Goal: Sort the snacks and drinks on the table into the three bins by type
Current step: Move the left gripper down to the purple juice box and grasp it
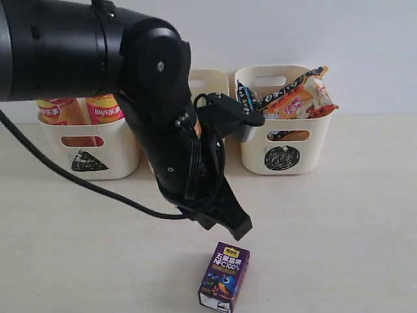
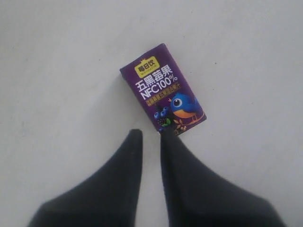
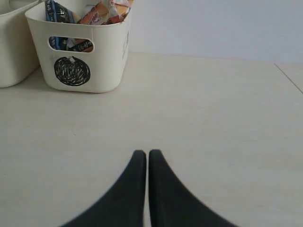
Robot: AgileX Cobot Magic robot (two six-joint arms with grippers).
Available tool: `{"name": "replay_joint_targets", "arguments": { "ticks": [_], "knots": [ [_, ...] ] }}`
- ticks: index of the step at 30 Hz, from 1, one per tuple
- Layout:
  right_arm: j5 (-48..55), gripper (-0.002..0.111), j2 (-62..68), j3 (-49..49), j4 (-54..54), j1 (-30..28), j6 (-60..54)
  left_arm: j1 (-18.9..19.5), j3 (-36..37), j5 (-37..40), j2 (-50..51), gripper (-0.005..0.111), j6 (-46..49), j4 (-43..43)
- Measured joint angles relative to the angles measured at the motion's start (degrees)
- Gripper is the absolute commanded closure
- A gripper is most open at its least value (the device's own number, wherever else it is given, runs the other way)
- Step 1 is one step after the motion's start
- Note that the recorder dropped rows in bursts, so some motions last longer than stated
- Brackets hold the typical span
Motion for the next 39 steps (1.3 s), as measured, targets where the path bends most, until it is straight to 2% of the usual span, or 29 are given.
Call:
{"name": "replay_joint_targets", "arguments": {
  "ticks": [4, 6, 8, 15, 23, 34, 39],
  "knots": [
    [0.0, 0.109, 0.0, 0.0, 0.0, 0.0, 0.0, 0.0, 2.51, -1.61, 0.0, 0.027, -3.26, 0.0],
    [0.0, 0.109, 0.0, 0.0, 0.0, 0.0, 0.0, -0.1, 3.13, -1.75, 0.0, 0.008, -4.33, -0.27],
    [0.0, 0.109, 0.0, 0.0, 0.0, 0.0, 0.0, -0.1, 3.56, -1.75, 0.23, -0.002, -4.74, -1.13],
    [0.0, 0.109, 0.0, 0.0, 0.0, 0.0, 0.0, -0.1, 3.79, -4.16, 4.71, -0.003, -4.1, -5.65],
    [0.0, 0.109, 0.0, 0.0, 0.0, 0.0, 0.0, -0.24, 3.79, -9.48, 11.53, -0.003, -7.16, -2.57],
    [0.0, 0.109, 0.0, 0.0, 0.0, 0.0, 0.0, -0.24, 3.79, -15.69, 14.69, -0.003, -10.36, 1.3],
    [0.0, 0.109, 0.0, 0.0, 0.0, 0.0, 0.0, -0.24, 3.79, -16.83, 16.17, 0.007, -10.73, 1.3]
  ]
}}
